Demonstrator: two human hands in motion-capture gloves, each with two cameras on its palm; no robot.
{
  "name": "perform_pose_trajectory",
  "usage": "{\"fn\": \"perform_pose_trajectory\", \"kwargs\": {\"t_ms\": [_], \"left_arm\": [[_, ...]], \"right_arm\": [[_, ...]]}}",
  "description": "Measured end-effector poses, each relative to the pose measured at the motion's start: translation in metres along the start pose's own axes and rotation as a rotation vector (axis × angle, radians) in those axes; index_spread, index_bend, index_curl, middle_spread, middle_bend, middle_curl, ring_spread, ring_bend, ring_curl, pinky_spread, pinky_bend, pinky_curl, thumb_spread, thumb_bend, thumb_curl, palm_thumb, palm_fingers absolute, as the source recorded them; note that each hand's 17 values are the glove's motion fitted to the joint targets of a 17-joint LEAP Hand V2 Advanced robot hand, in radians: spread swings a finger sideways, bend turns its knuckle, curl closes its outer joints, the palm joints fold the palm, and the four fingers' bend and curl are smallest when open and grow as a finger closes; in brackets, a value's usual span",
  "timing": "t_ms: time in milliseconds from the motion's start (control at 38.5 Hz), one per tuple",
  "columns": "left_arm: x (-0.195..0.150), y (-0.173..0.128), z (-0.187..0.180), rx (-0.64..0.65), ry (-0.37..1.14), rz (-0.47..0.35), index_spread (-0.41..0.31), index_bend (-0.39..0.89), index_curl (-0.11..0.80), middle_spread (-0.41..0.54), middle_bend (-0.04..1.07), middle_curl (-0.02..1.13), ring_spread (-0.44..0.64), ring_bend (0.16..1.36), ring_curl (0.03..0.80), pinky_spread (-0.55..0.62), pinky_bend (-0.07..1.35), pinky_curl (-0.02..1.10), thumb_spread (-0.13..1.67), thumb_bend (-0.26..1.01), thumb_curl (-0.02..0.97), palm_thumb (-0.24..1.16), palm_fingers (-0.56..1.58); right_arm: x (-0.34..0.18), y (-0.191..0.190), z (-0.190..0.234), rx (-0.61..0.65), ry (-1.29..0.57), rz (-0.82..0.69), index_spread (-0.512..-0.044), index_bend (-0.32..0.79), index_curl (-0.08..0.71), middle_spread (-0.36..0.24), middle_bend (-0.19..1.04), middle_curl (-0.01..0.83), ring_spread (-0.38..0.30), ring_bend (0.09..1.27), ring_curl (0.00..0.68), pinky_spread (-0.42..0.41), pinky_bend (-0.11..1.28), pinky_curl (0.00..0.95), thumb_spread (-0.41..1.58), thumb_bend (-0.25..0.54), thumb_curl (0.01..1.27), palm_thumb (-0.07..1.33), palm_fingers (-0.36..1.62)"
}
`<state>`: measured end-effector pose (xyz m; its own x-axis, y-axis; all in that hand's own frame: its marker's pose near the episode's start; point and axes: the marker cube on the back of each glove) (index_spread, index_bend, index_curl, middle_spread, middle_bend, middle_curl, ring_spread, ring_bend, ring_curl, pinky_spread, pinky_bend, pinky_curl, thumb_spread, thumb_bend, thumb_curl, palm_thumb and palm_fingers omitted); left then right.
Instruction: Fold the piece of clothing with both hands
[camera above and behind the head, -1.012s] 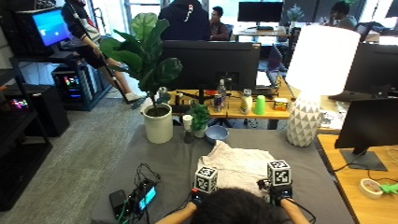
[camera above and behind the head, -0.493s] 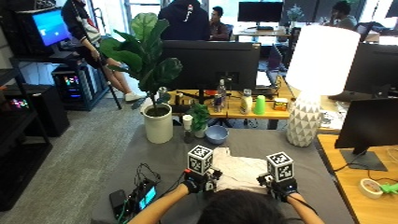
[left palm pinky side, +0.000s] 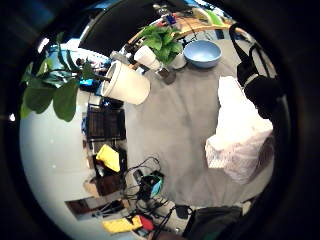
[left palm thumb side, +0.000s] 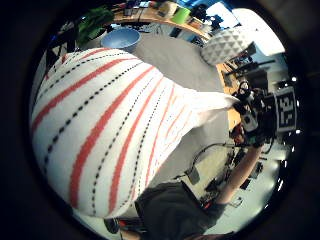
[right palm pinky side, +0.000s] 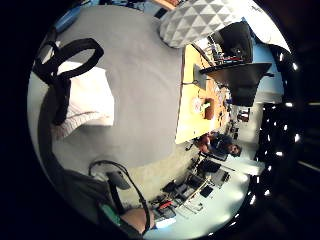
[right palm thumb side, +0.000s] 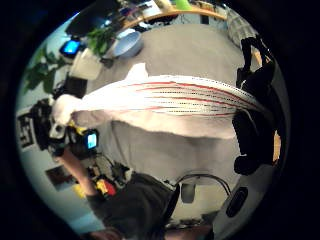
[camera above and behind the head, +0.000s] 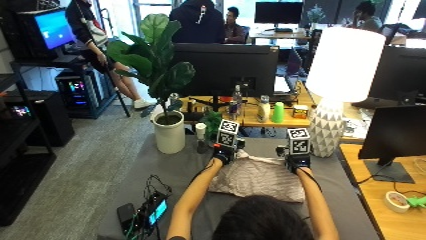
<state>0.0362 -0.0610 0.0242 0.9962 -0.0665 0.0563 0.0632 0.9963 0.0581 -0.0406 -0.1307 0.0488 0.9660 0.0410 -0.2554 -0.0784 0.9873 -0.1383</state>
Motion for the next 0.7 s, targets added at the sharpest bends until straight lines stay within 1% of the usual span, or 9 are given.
{"fn": "perform_pose_trajectory", "kwargs": {"t_ms": [78,156,260,337,363,415,519,597,701], "left_arm": [[0.019,-0.009,0.003,-0.021,-0.064,0.001,-0.317,0.38,0.493,-0.297,0.34,0.45,-0.32,0.46,0.384,-0.29,0.20,0.36,1.37,0.17,0.387,0.48,1.19],[0.020,-0.028,0.032,-0.056,-0.097,-0.066,-0.317,0.37,0.500,-0.297,0.31,0.45,-0.32,0.45,0.385,-0.29,0.20,0.37,1.37,0.16,0.394,0.47,1.17],[0.018,-0.044,0.070,-0.047,-0.076,-0.127,-0.314,0.35,0.503,-0.290,0.28,0.45,-0.32,0.43,0.387,-0.29,0.20,0.38,1.37,0.15,0.400,0.46,1.16],[0.015,-0.052,0.086,0.031,-0.051,-0.158,-0.299,0.28,0.489,-0.270,0.16,0.42,-0.31,0.42,0.390,-0.29,0.25,0.39,1.39,0.13,0.395,0.45,1.05],[0.013,-0.056,0.087,0.080,-0.042,-0.163,-0.277,0.20,0.468,-0.252,0.11,0.41,-0.30,0.43,0.393,-0.28,0.29,0.40,1.39,0.12,0.387,0.43,0.95],[0.010,-0.064,0.085,0.199,-0.028,-0.167,-0.249,0.13,0.452,-0.232,0.09,0.40,-0.28,0.45,0.411,-0.26,0.33,0.42,1.40,0.11,0.377,0.41,0.85],[-0.001,-0.066,0.066,0.355,-0.047,-0.191,-0.211,0.14,0.435,-0.173,0.08,0.37,-0.23,0.46,0.418,-0.20,0.34,0.43,1.40,0.07,0.347,0.36,0.70],[0.001,-0.053,0.049,0.360,-0.022,-0.168,-0.197,0.15,0.428,-0.152,0.09,0.34,-0.21,0.46,0.406,-0.17,0.34,0.43,1.39,0.05,0.329,0.34,0.69],[0.016,-0.022,0.036,0.250,0.060,-0.091,-0.185,0.19,0.435,-0.109,0.08,0.31,-0.16,0.44,0.396,-0.12,0.34,0.42,1.38,0.02,0.309,0.31,0.64]], "right_arm": [[0.001,0.002,0.010,-0.065,0.051,0.017,-0.240,0.17,0.389,-0.148,0.42,0.481,-0.205,0.67,0.462,-0.266,0.53,0.433,1.13,0.166,0.31,1.04,1.28],[-0.011,0.023,0.011,-0.084,0.047,0.067,-0.240,0.17,0.395,-0.149,0.43,0.485,-0.206,0.66,0.463,-0.266,0.53,0.436,1.13,0.157,0.30,1.05,1.27],[-0.015,0.019,0.038,-0.071,0.015,0.125,-0.240,0.17,0.400,-0.146,0.43,0.490,-0.203,0.66,0.467,-0.267,0.52,0.439,1.14,0.145,0.30,1.05,1.27],[-0.014,0.012,0.050,0.002,-0.037,0.161,-0.238,0.17,0.404,-0.143,0.43,0.494,-0.203,0.66,0.469,-0.266,0.51,0.438,1.15,0.143,0.31,1.07,1.26],[-0.014,0.009,0.052,0.039,-0.059,0.162,-0.237,0.17,0.405,-0.143,0.43,0.495,-0.203,0.65,0.467,-0.266,0.51,0.438,1.15,0.143,0.31,1.07,1.25],[-0.012,0.007,0.052,0.100,-0.099,0.151,-0.234,0.16,0.403,-0.142,0.43,0.499,-0.202,0.65,0.468,-0.265,0.51,0.439,1.16,0.141,0.31,1.08,1.24],[0.000,0.016,0.040,0.116,-0.107,0.178,-0.240,0.09,0.377,-0.130,0.37,0.482,-0.202,0.63,0.462,-0.256,0.53,0.440,1.18,0.130,0.31,1.08,1.10],[0.015,0.009,0.031,0.153,-0.097,0.175,-0.251,0.07,0.353,-0.126,0.36,0.479,-0.201,0.62,0.456,-0.246,0.53,0.439,1.19,0.116,0.32,1.07,1.07],[0.054,-0.051,0.058,0.191,-0.094,0.163,-0.253,0.06,0.324,-0.124,0.33,0.471,-0.199,0.61,0.452,-0.240,0.52,0.436,1.19,0.091,0.32,1.05,1.06]]}}
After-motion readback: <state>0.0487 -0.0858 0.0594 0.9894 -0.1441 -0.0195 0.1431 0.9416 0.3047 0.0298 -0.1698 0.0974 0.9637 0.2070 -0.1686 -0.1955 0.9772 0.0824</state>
